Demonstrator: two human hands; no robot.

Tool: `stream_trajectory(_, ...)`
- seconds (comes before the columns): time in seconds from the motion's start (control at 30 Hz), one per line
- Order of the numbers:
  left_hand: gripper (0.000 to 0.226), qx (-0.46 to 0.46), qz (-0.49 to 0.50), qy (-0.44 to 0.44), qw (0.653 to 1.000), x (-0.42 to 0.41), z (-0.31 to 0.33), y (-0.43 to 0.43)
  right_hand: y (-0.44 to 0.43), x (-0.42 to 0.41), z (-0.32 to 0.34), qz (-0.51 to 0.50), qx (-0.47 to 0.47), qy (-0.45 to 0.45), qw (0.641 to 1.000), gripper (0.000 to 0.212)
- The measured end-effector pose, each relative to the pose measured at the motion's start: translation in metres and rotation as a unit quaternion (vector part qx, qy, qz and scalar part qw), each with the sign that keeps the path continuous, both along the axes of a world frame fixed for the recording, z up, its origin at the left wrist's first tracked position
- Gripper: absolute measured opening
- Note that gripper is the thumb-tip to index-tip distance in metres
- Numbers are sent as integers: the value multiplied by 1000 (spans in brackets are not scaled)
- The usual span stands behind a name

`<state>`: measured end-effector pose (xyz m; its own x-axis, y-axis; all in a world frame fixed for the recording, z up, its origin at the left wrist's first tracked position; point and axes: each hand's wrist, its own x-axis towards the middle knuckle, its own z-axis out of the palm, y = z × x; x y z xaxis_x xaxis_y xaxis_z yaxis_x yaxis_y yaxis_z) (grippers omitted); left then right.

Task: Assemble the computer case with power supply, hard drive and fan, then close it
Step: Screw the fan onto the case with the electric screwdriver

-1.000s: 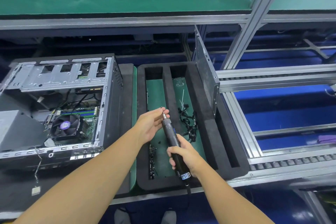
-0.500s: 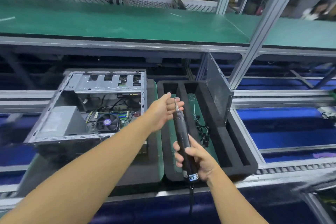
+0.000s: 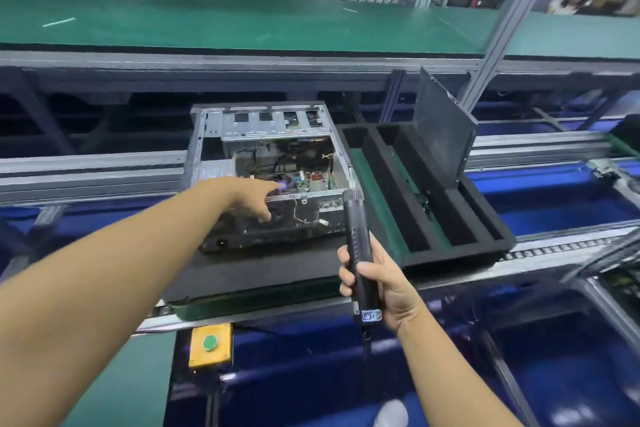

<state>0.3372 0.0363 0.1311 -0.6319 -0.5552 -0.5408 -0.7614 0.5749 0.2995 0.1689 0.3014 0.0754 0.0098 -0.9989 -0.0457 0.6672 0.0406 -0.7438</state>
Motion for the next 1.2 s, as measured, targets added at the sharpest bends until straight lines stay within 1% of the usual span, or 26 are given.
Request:
stream_trajectory(0.03,92,-3,-10,-15,1000,5,-7,-1,7,6,0,-2,-1,9,1000,68)
stream_trajectory(0.07,93,-28,-18,-23,999,8,-14,-3,13,10,-1,-5,2,15,1000,68)
stream_trajectory(0.1,88,-71,-24,-22,997,9,-20,-4,19,15,-2,-13,9,19,1000,69)
stream_trajectory(0.13,78,-119,-29,-13,992,10,-24,-5,25,19,-4,-24,19,22,999,71)
stream_trajectory(0.17,68,-154,-34,-3,988,9,-27,-6,31,23,-7,-38,33,28,998,73)
stream_trajectory(0.2,63,-170,-39,3,985,6,-30,-7,37,27,-11,-50,48,37,997,76)
stream_trajectory(0.33,76,-167,-47,5,985,-4,-37,-10,58,36,-29,-71,107,59,990,87)
stream_trajectory(0.47,80,-145,-38,1,989,-11,-45,-19,70,43,-54,-64,154,90,982,86)
stream_trajectory(0.53,83,-181,-59,6,982,-9,-51,-24,67,48,-64,-61,173,119,976,87)
stream_trajectory(0.6,85,-219,-78,29,972,-7,-59,-28,58,53,-70,-59,188,149,969,88)
stream_trajectory(0.7,88,-242,-73,61,966,-5,-67,-31,41,62,-75,-50,196,182,962,89)
stream_trajectory(0.77,85,-254,-68,79,961,-5,-71,-30,29,65,-78,-44,195,194,960,90)
stream_trajectory(0.93,62,-263,-66,110,956,-1,-72,-31,6,72,-83,-19,195,223,955,88)
stream_trajectory(1.03,59,-275,-73,124,951,-1,-73,-29,-3,74,-87,-16,202,231,952,87)
stream_trajectory(1.2,53,-283,-72,137,946,1,-75,-28,-15,77,-98,-18,228,249,941,99)
